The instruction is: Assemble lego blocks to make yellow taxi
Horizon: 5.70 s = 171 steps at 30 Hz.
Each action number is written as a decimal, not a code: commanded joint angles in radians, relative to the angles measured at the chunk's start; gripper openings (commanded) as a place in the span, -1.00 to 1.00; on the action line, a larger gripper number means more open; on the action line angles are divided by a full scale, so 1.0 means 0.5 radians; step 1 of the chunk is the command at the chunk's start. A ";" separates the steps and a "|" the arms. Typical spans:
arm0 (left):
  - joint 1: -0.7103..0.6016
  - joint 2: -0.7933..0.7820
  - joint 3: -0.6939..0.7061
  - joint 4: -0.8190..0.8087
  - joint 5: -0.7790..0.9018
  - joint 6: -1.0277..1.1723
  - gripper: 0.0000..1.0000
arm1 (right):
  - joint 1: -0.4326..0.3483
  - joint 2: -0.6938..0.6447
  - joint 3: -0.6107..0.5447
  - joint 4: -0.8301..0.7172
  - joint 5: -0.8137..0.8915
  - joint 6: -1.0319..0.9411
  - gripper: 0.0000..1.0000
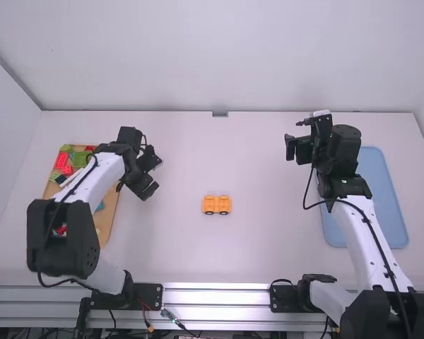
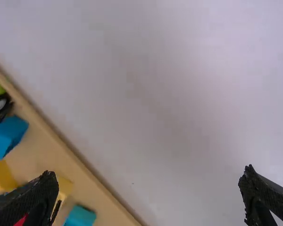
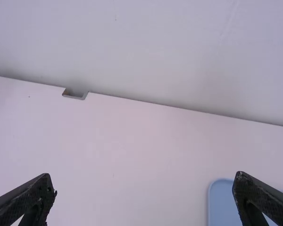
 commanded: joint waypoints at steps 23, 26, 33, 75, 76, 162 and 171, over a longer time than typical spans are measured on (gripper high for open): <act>1.048 -0.400 -0.639 0.258 0.074 0.519 0.99 | -0.003 0.010 0.080 0.175 0.000 0.008 0.98; 1.295 -0.400 -0.634 0.260 0.390 0.690 0.92 | -0.005 0.010 0.080 0.202 0.001 0.008 0.98; 1.389 -0.396 -0.638 0.251 0.491 0.762 0.98 | -0.004 0.009 0.080 0.222 0.002 0.008 0.98; 1.417 -0.330 -0.918 0.622 0.341 0.896 0.55 | -0.003 0.010 0.081 0.430 -0.005 0.022 0.98; 1.417 -0.330 -0.918 0.658 0.340 0.896 0.88 | -0.004 0.010 0.081 0.425 -0.007 0.023 0.98; 1.353 -0.048 -0.534 0.066 0.349 0.861 0.56 | 0.023 0.009 0.081 0.394 -0.012 0.022 0.98; 1.353 -0.048 -0.606 0.137 0.433 0.948 0.18 | 0.023 0.009 0.080 0.400 -0.012 0.023 0.98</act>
